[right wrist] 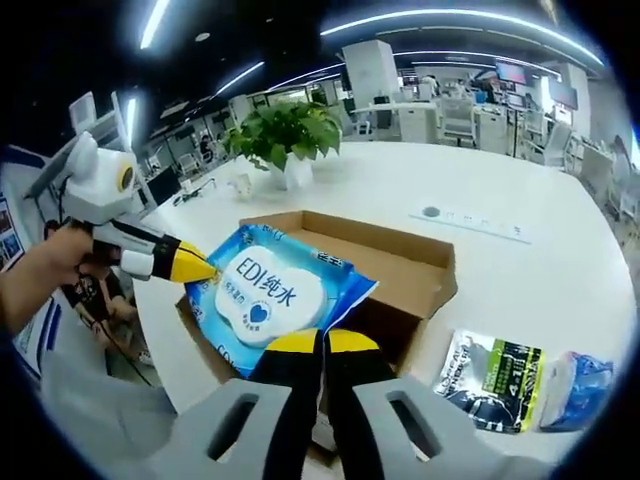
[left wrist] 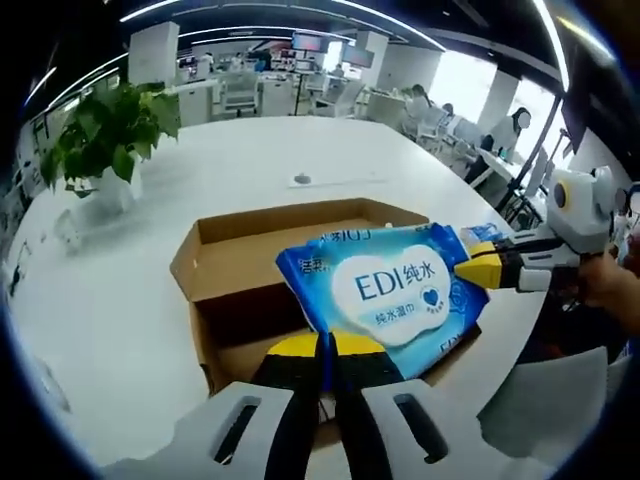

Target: Operate the shoe box by opening the lid, removing the specified soft item, and placing it in the target area until the item is outside and the box remains undamaged.

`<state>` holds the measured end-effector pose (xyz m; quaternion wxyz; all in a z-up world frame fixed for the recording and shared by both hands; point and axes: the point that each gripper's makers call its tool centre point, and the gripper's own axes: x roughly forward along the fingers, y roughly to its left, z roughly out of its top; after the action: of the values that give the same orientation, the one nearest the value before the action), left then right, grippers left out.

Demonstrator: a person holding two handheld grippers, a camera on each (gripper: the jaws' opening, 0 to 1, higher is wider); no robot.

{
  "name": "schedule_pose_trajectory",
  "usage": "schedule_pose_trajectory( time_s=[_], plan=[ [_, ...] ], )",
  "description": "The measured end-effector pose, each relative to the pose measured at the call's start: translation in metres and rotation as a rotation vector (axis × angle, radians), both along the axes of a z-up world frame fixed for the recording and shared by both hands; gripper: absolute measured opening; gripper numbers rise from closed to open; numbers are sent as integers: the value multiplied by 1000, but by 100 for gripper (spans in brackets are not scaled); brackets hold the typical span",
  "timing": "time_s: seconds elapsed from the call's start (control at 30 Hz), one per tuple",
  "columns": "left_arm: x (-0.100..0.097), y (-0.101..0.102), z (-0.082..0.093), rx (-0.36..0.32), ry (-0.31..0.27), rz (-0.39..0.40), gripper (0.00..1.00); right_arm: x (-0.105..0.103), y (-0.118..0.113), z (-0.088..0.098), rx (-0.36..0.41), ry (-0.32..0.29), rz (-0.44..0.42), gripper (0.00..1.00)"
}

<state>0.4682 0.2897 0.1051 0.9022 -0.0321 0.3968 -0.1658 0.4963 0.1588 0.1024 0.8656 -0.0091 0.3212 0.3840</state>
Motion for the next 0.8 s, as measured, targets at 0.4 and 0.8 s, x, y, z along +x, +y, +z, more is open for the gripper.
schedule_pose_trajectory(
  time_s=[0.4, 0.8],
  plan=[
    [5, -27, 14, -10, -9, -30, 0, 2, -28, 14, 10, 3, -42, 0],
    [9, -66, 23, -51, -14, -45, 0, 6, -68, 18, 13, 22, -90, 0]
  ],
)
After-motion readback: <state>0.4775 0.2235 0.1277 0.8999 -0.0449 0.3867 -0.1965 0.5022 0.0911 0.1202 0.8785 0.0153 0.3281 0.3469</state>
